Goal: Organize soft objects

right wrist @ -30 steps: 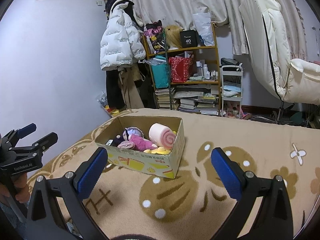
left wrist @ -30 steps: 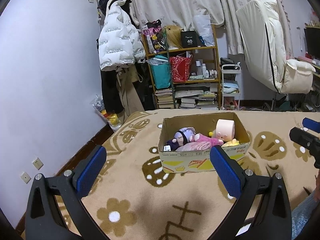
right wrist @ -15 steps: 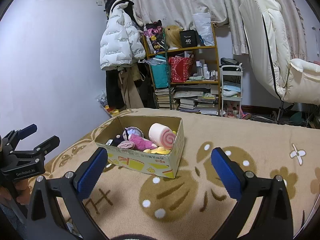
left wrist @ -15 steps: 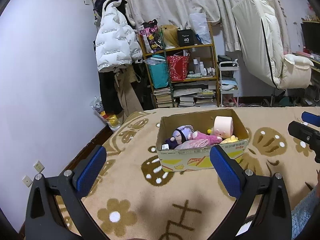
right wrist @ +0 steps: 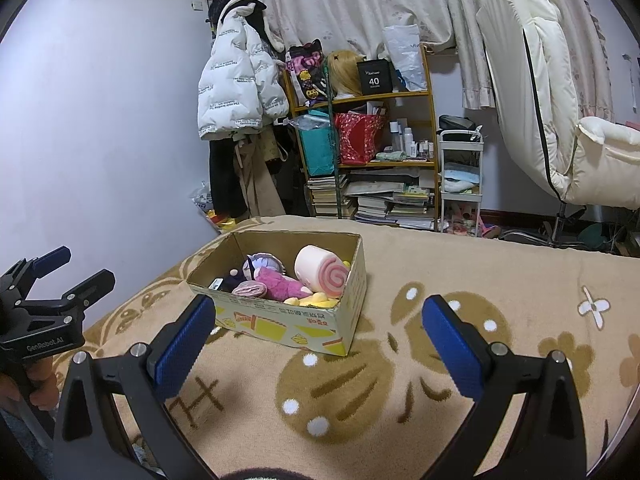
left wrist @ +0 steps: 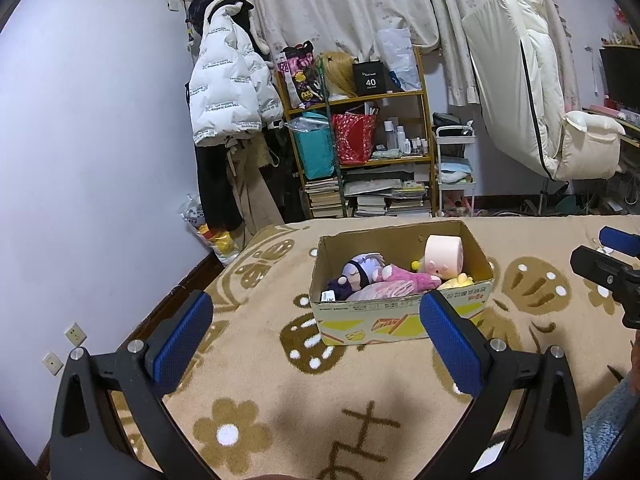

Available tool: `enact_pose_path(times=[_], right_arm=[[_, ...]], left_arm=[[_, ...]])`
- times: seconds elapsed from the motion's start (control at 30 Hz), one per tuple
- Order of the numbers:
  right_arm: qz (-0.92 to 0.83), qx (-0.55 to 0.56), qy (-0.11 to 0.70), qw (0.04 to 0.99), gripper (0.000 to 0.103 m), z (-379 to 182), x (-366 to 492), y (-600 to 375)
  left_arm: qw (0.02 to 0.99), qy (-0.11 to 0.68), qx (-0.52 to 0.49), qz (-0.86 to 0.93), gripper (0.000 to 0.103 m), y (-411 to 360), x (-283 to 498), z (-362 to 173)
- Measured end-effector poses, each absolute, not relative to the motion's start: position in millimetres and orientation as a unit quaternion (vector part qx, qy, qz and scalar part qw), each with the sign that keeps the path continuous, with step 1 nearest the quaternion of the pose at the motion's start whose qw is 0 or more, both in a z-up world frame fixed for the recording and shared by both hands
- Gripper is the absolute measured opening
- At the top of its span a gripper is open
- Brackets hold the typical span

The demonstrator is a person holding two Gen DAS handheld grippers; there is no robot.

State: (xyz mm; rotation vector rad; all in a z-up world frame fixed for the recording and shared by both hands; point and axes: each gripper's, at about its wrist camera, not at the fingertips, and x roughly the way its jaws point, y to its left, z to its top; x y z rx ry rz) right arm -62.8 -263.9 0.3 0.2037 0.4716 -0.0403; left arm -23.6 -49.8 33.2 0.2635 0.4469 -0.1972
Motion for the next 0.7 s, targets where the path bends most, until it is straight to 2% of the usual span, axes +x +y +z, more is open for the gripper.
enact_pose_path(times=[0.7], right_arm=[[-0.019, 0.101, 0.233, 0.967, 0.103, 0.6, -62.8, -265.2]], left_arm=[[0.961, 0.223, 0.127, -0.098, 0.102, -52.3, -23.8, 33.6]])
